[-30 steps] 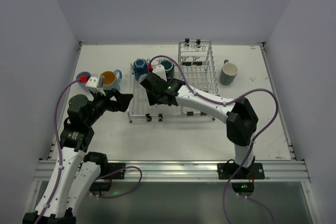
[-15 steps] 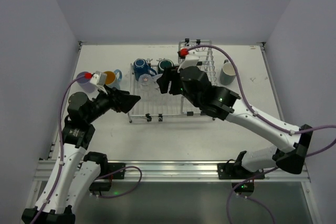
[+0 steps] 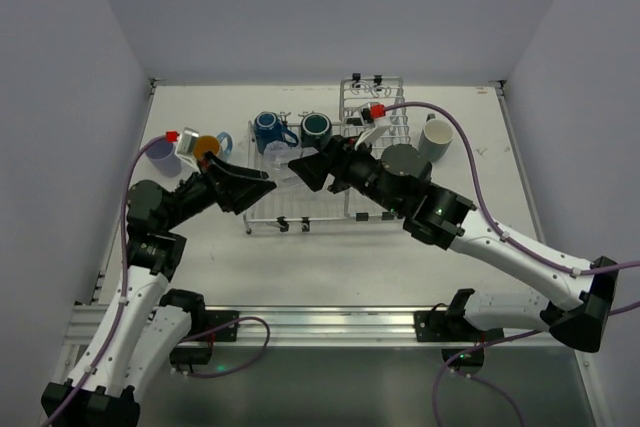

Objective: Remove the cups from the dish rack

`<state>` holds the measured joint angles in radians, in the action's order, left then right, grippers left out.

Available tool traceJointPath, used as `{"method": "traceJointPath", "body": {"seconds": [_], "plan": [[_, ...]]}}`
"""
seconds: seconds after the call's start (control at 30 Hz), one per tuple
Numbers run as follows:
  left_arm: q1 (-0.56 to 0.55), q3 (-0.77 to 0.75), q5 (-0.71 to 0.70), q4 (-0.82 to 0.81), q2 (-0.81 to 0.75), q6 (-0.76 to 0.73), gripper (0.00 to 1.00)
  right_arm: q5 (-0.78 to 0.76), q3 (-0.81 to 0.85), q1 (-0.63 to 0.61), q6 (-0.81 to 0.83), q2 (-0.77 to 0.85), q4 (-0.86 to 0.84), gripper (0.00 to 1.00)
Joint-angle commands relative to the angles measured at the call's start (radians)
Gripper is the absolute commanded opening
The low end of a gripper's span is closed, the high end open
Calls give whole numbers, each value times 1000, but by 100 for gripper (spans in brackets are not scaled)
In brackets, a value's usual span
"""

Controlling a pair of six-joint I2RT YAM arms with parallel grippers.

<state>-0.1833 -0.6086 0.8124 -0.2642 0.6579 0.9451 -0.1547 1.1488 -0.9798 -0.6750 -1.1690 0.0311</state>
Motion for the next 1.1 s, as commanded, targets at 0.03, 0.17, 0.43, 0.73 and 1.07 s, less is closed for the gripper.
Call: {"method": "traceJointPath", "body": {"seconds": [0.03, 0.17, 0.43, 0.73, 1.07], "plan": [[-31, -6, 60, -133, 3, 110, 75, 105, -23, 1, -89, 9, -198, 28], [-50, 1, 59, -199, 0, 141, 68, 148, -60, 4, -133, -14, -256, 28], [-68, 4, 25, -297, -17, 179, 22, 264, -158, 38, -264, -40, -444, 33], [-68, -132, -41, 9, -11, -70, 0, 215, -208, 87, -244, 41, -378, 99], [-68, -483, -586, 839, 163, -568, 0, 60, -184, 127, -14, 230, -25, 99]]}}
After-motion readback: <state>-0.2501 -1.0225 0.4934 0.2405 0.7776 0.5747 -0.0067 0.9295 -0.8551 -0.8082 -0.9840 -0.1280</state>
